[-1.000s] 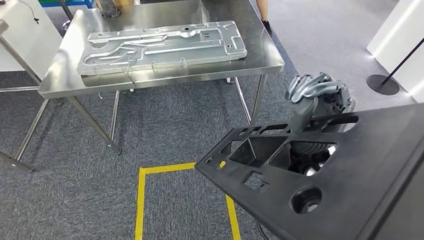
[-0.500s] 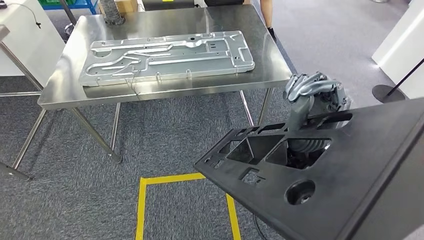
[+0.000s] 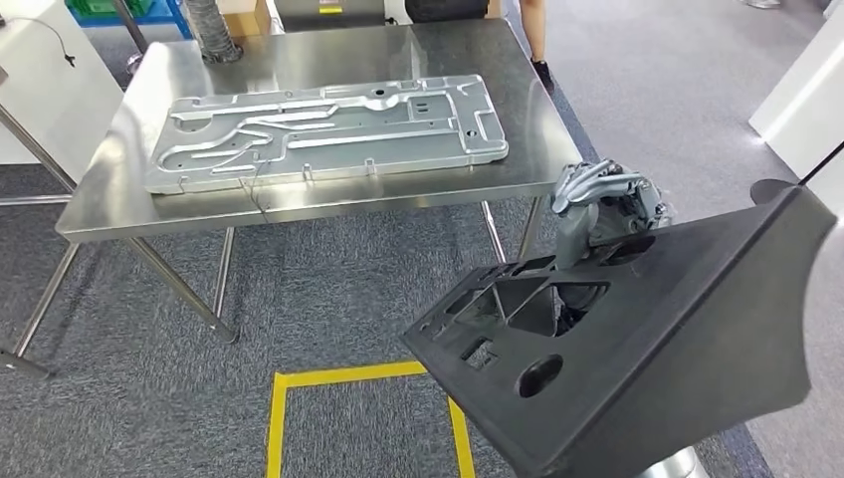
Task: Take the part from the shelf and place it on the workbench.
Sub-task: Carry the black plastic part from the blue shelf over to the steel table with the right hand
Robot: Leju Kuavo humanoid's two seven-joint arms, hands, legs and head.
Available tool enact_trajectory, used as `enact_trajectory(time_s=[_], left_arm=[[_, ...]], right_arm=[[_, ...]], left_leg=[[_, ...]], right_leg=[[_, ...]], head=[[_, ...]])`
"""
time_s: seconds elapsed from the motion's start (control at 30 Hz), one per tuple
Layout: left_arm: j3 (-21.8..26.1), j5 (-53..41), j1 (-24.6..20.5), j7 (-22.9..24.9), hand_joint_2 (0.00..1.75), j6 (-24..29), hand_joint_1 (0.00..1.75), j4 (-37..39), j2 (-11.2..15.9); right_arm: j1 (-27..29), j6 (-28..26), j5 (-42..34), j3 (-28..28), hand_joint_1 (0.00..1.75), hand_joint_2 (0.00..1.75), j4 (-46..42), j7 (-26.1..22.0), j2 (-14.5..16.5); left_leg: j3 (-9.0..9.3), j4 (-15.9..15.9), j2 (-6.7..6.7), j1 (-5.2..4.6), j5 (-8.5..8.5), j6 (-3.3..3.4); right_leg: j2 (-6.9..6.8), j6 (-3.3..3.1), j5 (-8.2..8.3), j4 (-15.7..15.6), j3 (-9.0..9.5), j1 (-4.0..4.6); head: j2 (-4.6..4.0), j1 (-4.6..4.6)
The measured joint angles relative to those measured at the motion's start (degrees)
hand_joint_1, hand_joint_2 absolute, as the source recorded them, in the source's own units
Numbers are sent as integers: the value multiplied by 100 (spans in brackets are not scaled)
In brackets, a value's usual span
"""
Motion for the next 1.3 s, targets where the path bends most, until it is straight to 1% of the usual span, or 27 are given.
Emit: enact_trajectory(time_s=[0.1, 0.17, 0.2, 0.27, 0.3, 0.33, 0.37, 0.4, 0.43, 0.47, 0.5, 0.53, 0.6, 0.63, 0.7, 0.77, 0.8, 0.83, 0.87, 0.9, 0.97, 1.0, 1.03, 1.1, 1.17, 1.23, 1.3], left_arm=[[0, -2, -2, -29, 175, -2, 0, 0, -2], [0, -7, -11, -46, 175, -13, 0, 0, -3], [0, -10, -19, -50, 175, -17, 0, 0, -4], [0, -13, -30, -52, 175, -20, 0, 0, -1], [0, -13, -29, -51, 175, -20, 0, 0, -1], [0, -11, -25, -48, 175, -20, 0, 0, 0], [0, -11, -20, -46, 175, -20, 0, 0, -1], [0, -10, -16, -44, 175, -20, 0, 0, -1], [0, -10, -13, -44, 175, -20, 0, 0, -2], [0, -10, -14, -44, 175, -22, 0, 0, -4], [0, -11, -18, -43, 175, -25, 0, 0, -6], [0, -13, -23, -43, 175, -28, 0, 0, -6], [0, -16, -37, -42, 175, -34, 0, -1, 1], [0, -19, -42, -42, 175, -35, 0, -1, 5], [0, -27, -51, -40, 175, -37, 0, -1, 11], [0, -35, -48, -35, 175, -38, 0, 0, 7], [0, -37, -42, -32, 175, -38, 0, 0, 6], [0, -38, -34, -29, 175, -38, 0, 0, 7], [0, -40, -29, -27, 175, -39, 0, 0, 8], [0, -43, -27, -26, 175, -40, 0, 0, 11], [0, -50, -14, -26, 175, -43, 0, 0, 17], [0, -52, -9, -25, 175, -45, 0, 0, 20], [0, -54, -4, -25, 175, -47, 0, 0, 22], [0, -55, -13, -31, 175, -50, 0, 0, 24], [0, -59, -22, -42, 175, -62, 0, 0, 24], [0, -64, -29, -45, 175, -76, 0, 0, 25], [0, -69, -35, -45, 175, -84, 0, 0, 26]], right_arm=[[-29, 2, 8, -15, 175, 175, -43, -3, 0], [-60, -3, 13, -40, 175, 175, -82, -9, -1], [-66, -7, 15, -57, 175, 175, -98, -11, -1], [-51, -19, 17, -91, 175, 175, -117, -17, -3], [-38, -24, 18, -105, 175, 175, -120, -22, -4], [-25, -27, 19, -117, 175, 175, -120, -28, -5], [-18, -29, 19, -127, 175, 175, -120, -32, -7], [-16, -30, 20, -136, 175, 175, -121, -36, -9], [-18, -31, 21, -142, 175, 175, -121, -37, -11], [-19, -39, 25, -146, 175, 175, -122, -37, -13], [-18, -55, 35, -149, 175, 175, -128, -35, -13], [-15, -77, 52, -151, 175, 175, -142, -32, -12], [-15, -122, 93, -161, 175, 175, -189, -27, -13], [-17, -136, 113, -167, 175, 175, -212, -24, -13], [-24, -150, 160, -177, 175, 175, -250, -3, -5], [-29, -163, 209, -180, 175, 175, -274, 51, 6], [-31, -167, 231, -184, 175, 175, -279, 90, 10], [-37, -168, 255, -188, 175, 175, -280, 132, 14], [-49, -168, 277, -197, 175, 175, -281, 171, 16], [-65, -168, 296, -208, 175, 175, -284, 206, 17], [-106, -171, 316, -246, 175, 175, -293, 249, 24], [-125, -175, 320, -268, 175, 175, -302, 260, 27], [-140, -181, 324, -291, 175, 175, -311, 271, 29], [-165, -193, 337, -339, 175, 175, -329, 287, 30], [-182, -202, 352, -392, 175, 175, -340, 302, 29], [-194, -210, 372, -438, 175, 175, -348, 307, 30], [-191, -215, 398, -472, 175, 175, -351, 307, 30]], left_leg=[[97, -103, -14, -10, -4, 119], [217, -155, -42, 5, -37, 188], [269, -172, -52, 8, -63, 214], [354, -175, -75, 0, -147, 248], [403, -175, -91, -3, -196, 250], [466, -175, -107, -5, -249, 248], [542, -175, -122, -7, -307, 240], [627, -175, -136, -8, -372, 228], [701, -175, -145, -10, -441, 212], [769, -169, -154, -15, -511, 188], [813, -169, -159, -19, -579, 157], [857, -154, -162, -21, -622, 123], [907, -90, -157, -20, -636, 52], [887, 32, -146, -16, -608, 23], [609, 535, -118, 1, -645, -37], [138, 1187, -101, 29, -894, -91], [-76, 1396, -96, 43, -1045, -113], [-224, 1458, -89, 52, -1135, -124], [-294, 1351, -80, 56, -1105, -127], [-297, 1099, -72, 58, -928, -121], [-227, 407, -50, 48, -255, -73], [-195, 167, -42, 36, 5, -44], [-177, 28, -39, 22, 167, -14], [-116, -33, -53, 16, 161, 50], [-6, -91, -72, 30, 122, 119], [97, -121, -78, 31, 57, 174], [178, -121, -86, 18, -33, 199]], right_leg=[[5, 115, -11, 49, 51, 2], [29, 164, -37, 387, -99, -8], [46, 179, -106, 691, -294, -16], [68, 205, -363, 1367, -812, -19], [71, 216, -476, 1570, -1028, -20], [71, 220, -508, 1610, -1168, -21], [72, 217, -408, 1458, -1209, -20], [73, 203, -181, 1156, -1176, -17], [74, 174, 170, 773, -1108, -12], [79, 143, 437, 459, -1045, 5], [85, 108, 634, 253, -996, 24], [93, 68, 722, 151, -966, 41], [104, -14, 659, 123, -879, 50], [104, -54, 628, 91, -806, 39], [99, -112, 557, 43, -654, 17], [97, -133, 453, 31, -539, 13], [100, -130, 395, 32, -479, 12], [103, -124, 333, 32, -406, 8], [105, -114, 266, 32, -320, 3], [103, -98, 195, 32, -225, -2], [96, -53, 49, 37, -55, -4], [96, -21, -12, 35, -4, 2], [98, 17, -54, 28, 38, 8], [102, 98, -69, 47, 80, 16], [100, 147, -90, 266, 22, 0], [101, 168, -271, 832, -309, -16], [101, 193, -550, 1481, -815, -17]], head=[[1, -1], [0, -1], [0, 0], [0, 0], [0, 1], [0, 1], [0, 1], [0, 1], [0, 1], [1, 1], [1, -1], [1, 0], [1, 0], [1, 1], [1, 1], [1, 0], [1, 0], [0, 0], [0, 0], [0, 1], [0, 1], [0, 2], [0, 1], [1, 2], [1, 3], [1, 4], [1, 4]])
